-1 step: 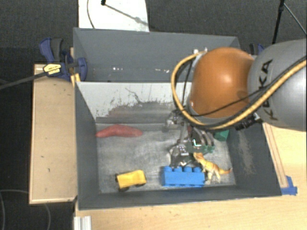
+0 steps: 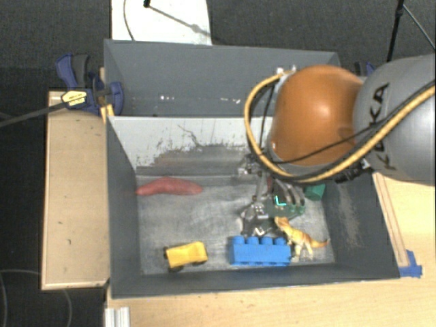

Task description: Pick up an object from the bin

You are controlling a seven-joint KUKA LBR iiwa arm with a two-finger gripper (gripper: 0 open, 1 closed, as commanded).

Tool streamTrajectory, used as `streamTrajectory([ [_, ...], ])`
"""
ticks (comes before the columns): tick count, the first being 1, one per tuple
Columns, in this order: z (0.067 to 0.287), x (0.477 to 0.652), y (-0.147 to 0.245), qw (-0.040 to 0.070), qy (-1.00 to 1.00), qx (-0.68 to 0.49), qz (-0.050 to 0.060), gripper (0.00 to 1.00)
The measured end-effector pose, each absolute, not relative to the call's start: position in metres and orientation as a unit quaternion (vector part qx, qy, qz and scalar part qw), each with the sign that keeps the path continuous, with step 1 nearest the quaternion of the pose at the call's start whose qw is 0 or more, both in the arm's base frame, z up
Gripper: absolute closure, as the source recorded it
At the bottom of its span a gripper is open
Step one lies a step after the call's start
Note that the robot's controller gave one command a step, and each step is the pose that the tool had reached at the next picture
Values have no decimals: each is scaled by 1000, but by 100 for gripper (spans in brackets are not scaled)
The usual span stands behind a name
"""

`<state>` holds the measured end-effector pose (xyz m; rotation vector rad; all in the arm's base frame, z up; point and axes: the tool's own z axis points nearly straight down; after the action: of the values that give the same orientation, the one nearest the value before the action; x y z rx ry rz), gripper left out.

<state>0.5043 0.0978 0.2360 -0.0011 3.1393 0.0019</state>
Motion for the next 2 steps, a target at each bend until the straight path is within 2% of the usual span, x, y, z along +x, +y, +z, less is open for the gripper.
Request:
streamTrajectory([
  [1,204,503,83,4,999,-41,1,0],
  [2,130,518,51,4,999,-44,0,0],
])
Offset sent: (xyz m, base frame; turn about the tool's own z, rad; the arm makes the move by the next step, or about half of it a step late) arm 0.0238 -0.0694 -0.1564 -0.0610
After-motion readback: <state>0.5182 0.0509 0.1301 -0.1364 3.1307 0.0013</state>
